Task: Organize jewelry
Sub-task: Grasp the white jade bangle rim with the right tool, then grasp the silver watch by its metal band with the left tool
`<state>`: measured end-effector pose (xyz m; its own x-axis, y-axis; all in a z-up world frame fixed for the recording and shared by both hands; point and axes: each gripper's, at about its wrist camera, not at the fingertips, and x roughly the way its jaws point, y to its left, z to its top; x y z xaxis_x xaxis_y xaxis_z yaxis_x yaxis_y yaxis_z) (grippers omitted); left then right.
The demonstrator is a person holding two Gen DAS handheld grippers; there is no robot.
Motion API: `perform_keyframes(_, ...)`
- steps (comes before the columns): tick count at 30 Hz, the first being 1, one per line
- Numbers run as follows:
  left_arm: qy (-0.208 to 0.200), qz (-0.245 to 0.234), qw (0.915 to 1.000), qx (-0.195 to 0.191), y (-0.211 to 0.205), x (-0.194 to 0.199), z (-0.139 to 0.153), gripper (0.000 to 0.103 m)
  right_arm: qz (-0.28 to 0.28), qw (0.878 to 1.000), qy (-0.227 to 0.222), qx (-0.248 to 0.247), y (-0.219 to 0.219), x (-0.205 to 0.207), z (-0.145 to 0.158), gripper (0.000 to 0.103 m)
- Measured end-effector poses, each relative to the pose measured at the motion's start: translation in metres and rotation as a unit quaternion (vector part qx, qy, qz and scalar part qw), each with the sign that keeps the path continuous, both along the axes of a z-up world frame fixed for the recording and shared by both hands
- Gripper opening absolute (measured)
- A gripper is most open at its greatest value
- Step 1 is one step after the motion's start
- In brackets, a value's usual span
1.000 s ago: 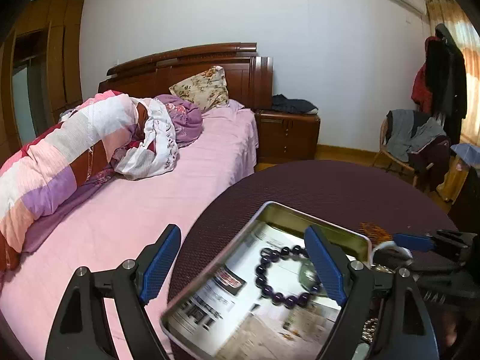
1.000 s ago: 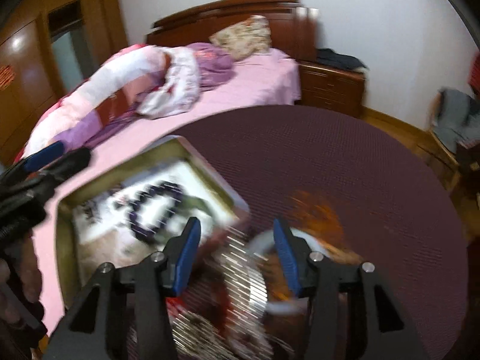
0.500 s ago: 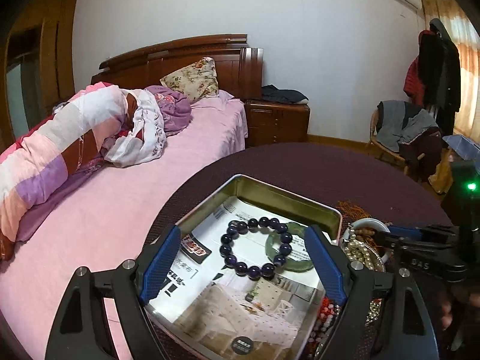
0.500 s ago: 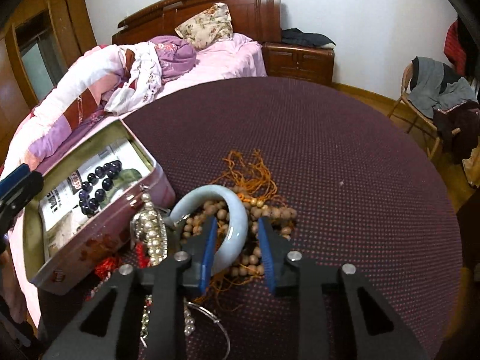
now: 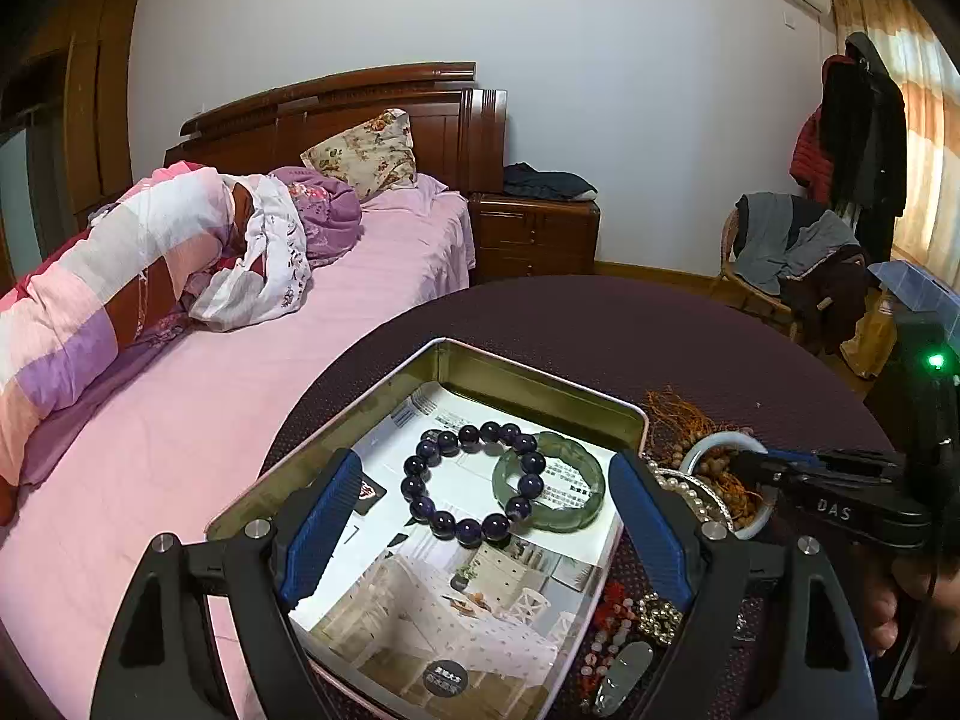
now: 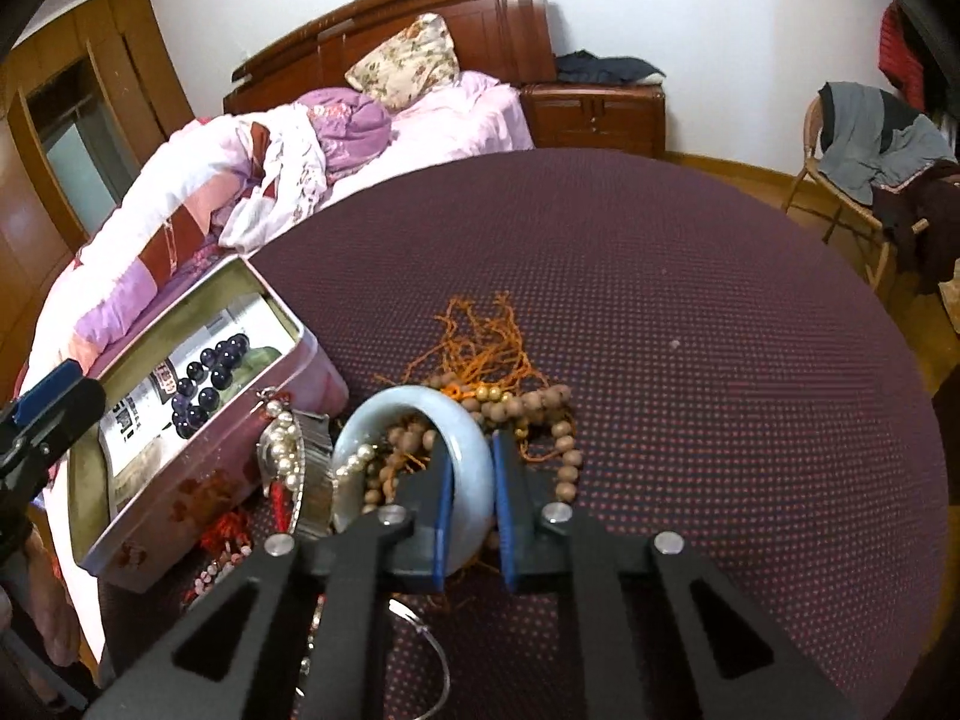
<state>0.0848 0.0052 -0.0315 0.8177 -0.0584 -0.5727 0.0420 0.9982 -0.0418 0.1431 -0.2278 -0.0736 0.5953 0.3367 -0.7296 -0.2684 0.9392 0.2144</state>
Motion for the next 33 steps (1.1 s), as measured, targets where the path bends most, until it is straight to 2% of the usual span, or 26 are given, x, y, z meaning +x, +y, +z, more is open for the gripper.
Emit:
perform_keyframes(8, -0.007, -0.012, 0.9999, 0.002, -0.012, -0.010, 0.007, 0.084, -0.025, 0.999, -0.028, 0.033, -0.027, -0.021, 0.017, 0.016)
perform_keyframes(12, -0.015, -0.026, 0.9994, 0.018, -0.028, -0.021, 0.009, 0.084, -0.041, 0.998, -0.031, 0.046, -0.044, -0.027, 0.021, 0.016)
perform_keyframes(24, 0.017, -0.092, 0.9954, 0.021, -0.088, -0.009, -0.008, 0.083, -0.066, 0.996, -0.028, 0.056, -0.063, -0.029, 0.013, 0.016)
perform_keyframes(26, 0.037, -0.100, 0.9942, 0.019, -0.093, 0.001, -0.015, 0.063, -0.068, 0.995, -0.028, 0.060, -0.066, -0.030, 0.012, 0.016)
perform_keyframes(27, 0.052, -0.107, 0.9928, 0.015, -0.096, 0.005, -0.020, 0.046, -0.068, 0.995, -0.029, 0.061, -0.067, -0.030, 0.012, 0.016)
perform_keyframes(28, 0.063, -0.111, 0.9918, 0.011, -0.099, 0.008, -0.024, 0.040, -0.068, 0.995, -0.030, 0.059, -0.066, -0.030, 0.012, 0.016)
perform_keyframes(31, 0.097, -0.102, 0.9900, 0.013, -0.103, 0.021, -0.040, 0.034, -0.066, 0.995, -0.030, 0.061, -0.067, -0.031, 0.011, 0.016)
perform_keyframes(32, 0.103, -0.105, 0.9890, 0.008, -0.103, 0.023, -0.042, 0.023, -0.065, 0.996, -0.031, 0.061, -0.067, -0.031, 0.011, 0.016)
perform_keyframes(33, 0.108, -0.108, 0.9883, 0.008, -0.104, 0.023, -0.043, 0.004, -0.064, 0.996, -0.032, 0.060, -0.067, -0.031, 0.010, 0.016)
